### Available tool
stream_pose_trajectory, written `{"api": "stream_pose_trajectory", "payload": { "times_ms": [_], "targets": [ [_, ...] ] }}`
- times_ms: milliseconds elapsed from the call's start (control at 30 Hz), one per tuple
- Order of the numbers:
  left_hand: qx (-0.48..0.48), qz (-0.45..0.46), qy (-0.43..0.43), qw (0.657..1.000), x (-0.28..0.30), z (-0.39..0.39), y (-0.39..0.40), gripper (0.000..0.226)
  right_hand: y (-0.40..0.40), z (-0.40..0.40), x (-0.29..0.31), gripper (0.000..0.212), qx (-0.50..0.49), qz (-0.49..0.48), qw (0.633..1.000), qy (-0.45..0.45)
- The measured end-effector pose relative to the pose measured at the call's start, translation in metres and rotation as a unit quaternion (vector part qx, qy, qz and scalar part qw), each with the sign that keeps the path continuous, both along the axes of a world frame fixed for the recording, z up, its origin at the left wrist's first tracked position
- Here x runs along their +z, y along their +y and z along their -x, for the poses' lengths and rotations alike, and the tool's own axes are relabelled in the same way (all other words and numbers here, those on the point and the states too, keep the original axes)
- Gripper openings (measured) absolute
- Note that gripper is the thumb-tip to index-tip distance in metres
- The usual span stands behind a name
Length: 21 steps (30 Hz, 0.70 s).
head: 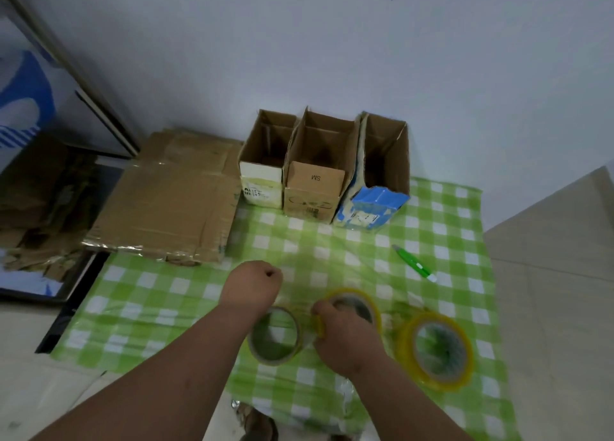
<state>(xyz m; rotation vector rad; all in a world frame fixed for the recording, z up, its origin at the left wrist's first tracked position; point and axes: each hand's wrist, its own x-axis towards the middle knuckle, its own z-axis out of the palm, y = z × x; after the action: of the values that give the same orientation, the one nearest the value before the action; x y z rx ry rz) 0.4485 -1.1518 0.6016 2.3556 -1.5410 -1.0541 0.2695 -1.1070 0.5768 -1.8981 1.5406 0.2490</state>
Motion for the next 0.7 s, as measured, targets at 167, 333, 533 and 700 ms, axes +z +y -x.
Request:
{"api": "stream_pose_trajectory", "payload": {
  "times_ms": [167, 333, 533, 700],
  "targets": [
    [0.135, 0.072, 0.013, 0.988, 0.000, -0.030, -0.005, 0.029, -0.028, -0.024, 0.019, 0.049, -0.120, 0.121, 0.985, -0.021],
    [0.192, 0.141, -0.020, 0.971, -0.002, -0.075, -0.011, 0.033, -0.072, -0.081, 0.020, 0.030, -0.166, 0.046, 0.975, -0.141],
    [0.149, 0.081, -0.100, 0.980, -0.019, -0.138, -0.012, 0.068, -0.103, -0.156, 0.004, 0.048, -0.209, -0.140, 0.937, -0.244],
    [0.083, 0.043, -0.128, 0.987, -0.030, -0.164, -0.007, 0.078, -0.116, -0.199, -0.006, 0.015, -0.384, -0.187, 0.849, -0.311]
  ]
}}
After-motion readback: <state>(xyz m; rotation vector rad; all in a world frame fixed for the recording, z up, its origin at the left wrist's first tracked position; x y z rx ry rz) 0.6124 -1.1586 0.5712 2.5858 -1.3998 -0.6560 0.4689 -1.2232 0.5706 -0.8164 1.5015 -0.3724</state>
